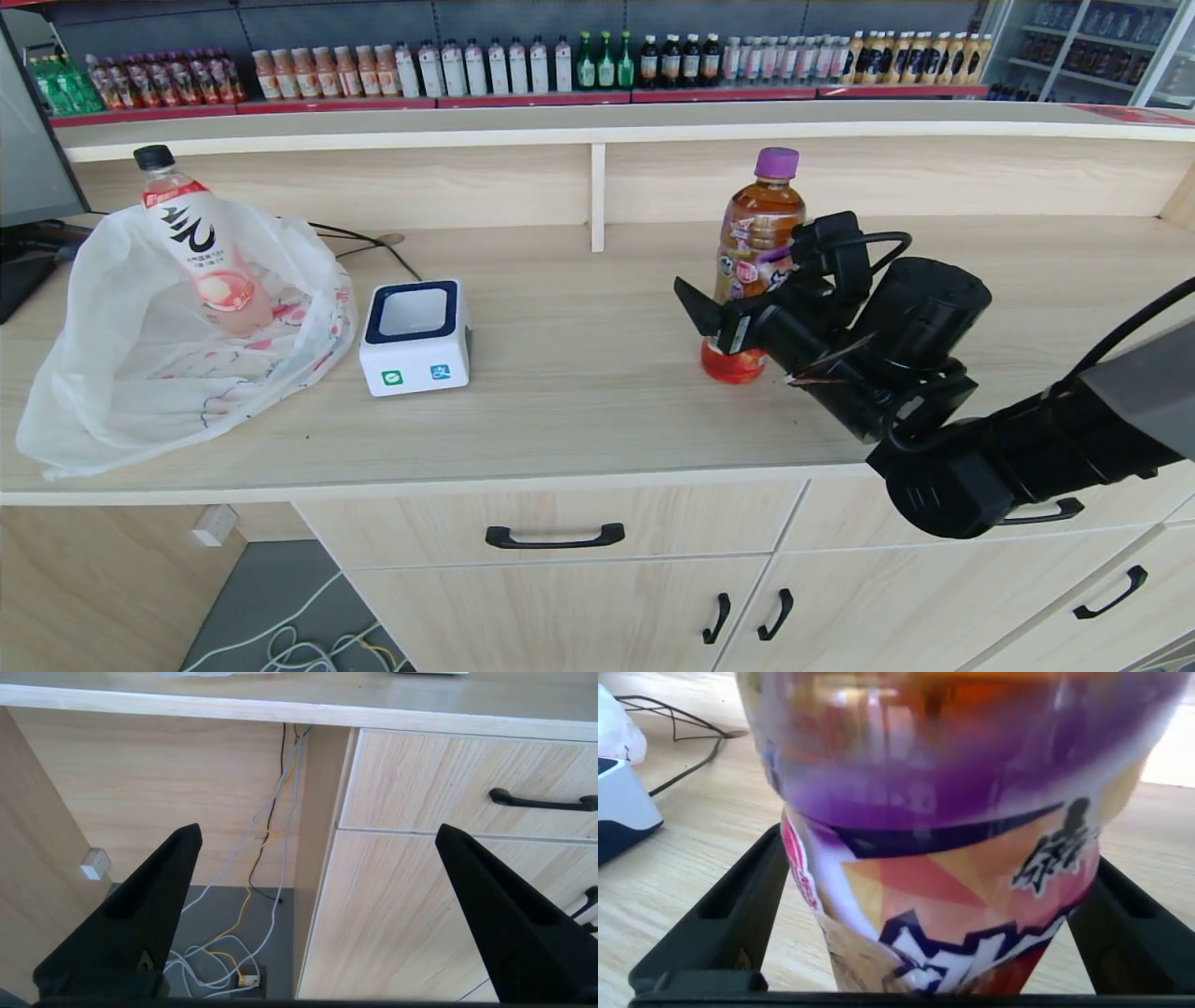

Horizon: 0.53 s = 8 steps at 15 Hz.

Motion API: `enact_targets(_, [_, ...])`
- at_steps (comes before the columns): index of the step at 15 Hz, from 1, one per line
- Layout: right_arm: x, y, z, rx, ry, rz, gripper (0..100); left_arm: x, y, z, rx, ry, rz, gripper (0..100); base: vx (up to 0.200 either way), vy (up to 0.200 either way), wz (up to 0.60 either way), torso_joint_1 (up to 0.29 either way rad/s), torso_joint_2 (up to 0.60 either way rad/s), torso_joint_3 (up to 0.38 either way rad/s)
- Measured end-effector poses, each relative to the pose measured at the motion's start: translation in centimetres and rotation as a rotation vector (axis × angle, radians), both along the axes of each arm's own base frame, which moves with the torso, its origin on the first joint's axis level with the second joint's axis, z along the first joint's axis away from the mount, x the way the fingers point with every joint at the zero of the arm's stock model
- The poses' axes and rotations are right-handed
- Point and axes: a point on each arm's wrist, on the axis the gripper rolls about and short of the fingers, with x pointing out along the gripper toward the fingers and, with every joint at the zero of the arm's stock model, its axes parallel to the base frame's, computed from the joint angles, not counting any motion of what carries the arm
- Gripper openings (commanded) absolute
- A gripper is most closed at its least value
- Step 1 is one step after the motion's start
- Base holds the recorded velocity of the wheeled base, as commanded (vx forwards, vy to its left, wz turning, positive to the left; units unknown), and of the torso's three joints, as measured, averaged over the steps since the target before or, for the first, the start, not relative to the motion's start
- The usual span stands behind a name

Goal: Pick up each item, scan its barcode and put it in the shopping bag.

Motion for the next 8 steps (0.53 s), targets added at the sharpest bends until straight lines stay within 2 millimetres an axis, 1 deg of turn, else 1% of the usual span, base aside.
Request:
enact_targets(6, [0.16,-0.04,-0.06,0.003,0.002,-0.018,100,0.0,0.0,0.0,0.0,0.0,0.0,100,0.0,0.0,0.0,0.0,0.0,0.0])
enact_targets(7, [0.19,-0.03,0.02,0.005,-0.001,-0.018,0,0.0,0.0,0.0,0.0,0.0,0.0,100,0.0,0.0,0.0,0.0,0.0,0.0])
enact_targets(8, [0.2,-0.02,0.07,0.006,-0.003,-0.018,0,0.0,0.0,0.0,0.0,0.0,0.0,100,0.0,0.0,0.0,0.0,0.0,0.0])
